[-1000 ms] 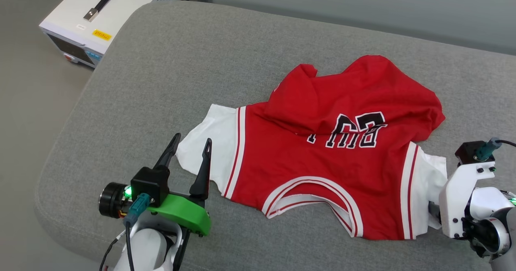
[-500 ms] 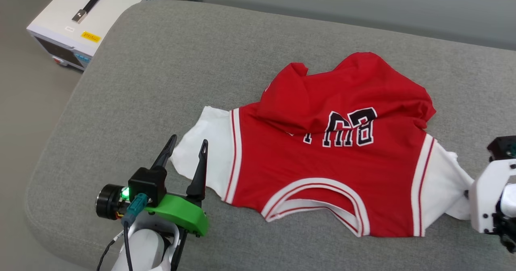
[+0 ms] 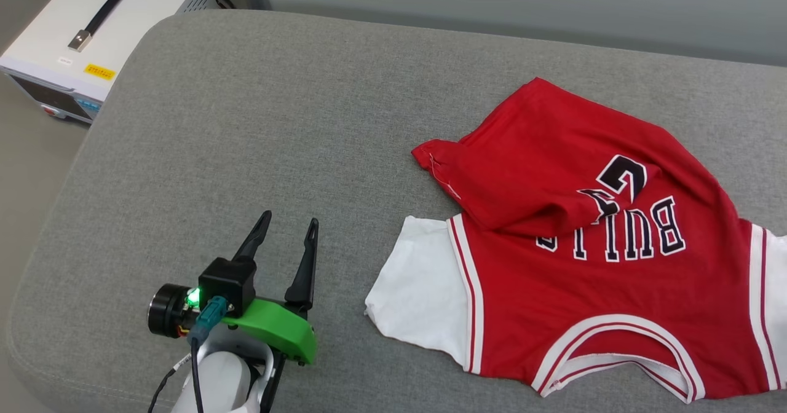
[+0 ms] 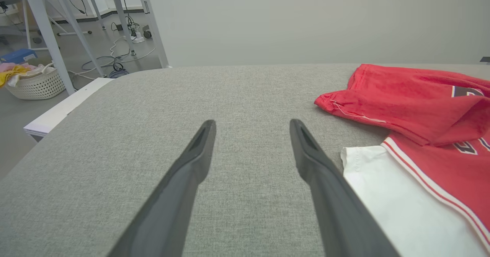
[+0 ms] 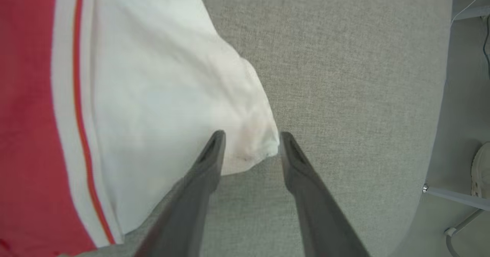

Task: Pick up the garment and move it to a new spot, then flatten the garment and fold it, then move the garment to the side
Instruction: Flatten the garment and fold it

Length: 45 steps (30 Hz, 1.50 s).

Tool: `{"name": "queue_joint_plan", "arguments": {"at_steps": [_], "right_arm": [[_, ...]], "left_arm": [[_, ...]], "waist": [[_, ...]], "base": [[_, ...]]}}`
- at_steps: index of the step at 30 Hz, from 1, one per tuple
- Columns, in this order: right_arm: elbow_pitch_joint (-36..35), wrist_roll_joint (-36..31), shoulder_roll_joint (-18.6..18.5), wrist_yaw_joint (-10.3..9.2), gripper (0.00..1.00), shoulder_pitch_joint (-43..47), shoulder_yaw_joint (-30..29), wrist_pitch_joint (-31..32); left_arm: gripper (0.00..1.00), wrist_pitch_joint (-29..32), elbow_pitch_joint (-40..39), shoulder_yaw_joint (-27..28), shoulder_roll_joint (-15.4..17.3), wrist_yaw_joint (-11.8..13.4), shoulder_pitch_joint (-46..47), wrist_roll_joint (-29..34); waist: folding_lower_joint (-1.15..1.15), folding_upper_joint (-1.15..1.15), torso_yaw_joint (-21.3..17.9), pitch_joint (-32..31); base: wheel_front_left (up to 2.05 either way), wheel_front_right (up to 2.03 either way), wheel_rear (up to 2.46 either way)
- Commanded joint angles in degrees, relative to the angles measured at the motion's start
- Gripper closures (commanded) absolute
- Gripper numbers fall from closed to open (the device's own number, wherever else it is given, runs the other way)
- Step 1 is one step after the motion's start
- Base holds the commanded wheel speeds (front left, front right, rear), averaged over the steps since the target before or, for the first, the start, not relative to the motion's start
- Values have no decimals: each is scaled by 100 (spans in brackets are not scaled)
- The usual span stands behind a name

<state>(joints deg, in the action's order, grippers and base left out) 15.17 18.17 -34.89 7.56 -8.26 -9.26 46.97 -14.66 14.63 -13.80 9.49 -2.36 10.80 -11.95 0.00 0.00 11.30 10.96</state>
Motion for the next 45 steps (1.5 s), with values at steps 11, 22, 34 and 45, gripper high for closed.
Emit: {"name": "queue_joint_plan", "arguments": {"at_steps": [11,22,34,45], "right_arm": [[-46,-77,408,-8,0,-94,-74,-1981],[-1044,-43,1436,-8,0,717,-292,-3787],[-2146,-287,2314,-8,0,1280,-407,-3891],[-2200,-358,2366,-8,0,1211,-228,-3775]], "left_arm": [[0,-12,124,-91,43,-88,-75,-134],[0,328,1,-319,18,-174,-407,-299],[0,3409,-895,-681,306,-43,-693,-697],[0,4581,-965,-665,490,568,-737,-497]], "waist": [[0,0,-156,-440],[0,0,-377,-738],[0,0,-805,-539],[0,0,-1257,-177]], "base": [[0,0,0],[0,0,0],[0,0,0],[0,0,0]]}}
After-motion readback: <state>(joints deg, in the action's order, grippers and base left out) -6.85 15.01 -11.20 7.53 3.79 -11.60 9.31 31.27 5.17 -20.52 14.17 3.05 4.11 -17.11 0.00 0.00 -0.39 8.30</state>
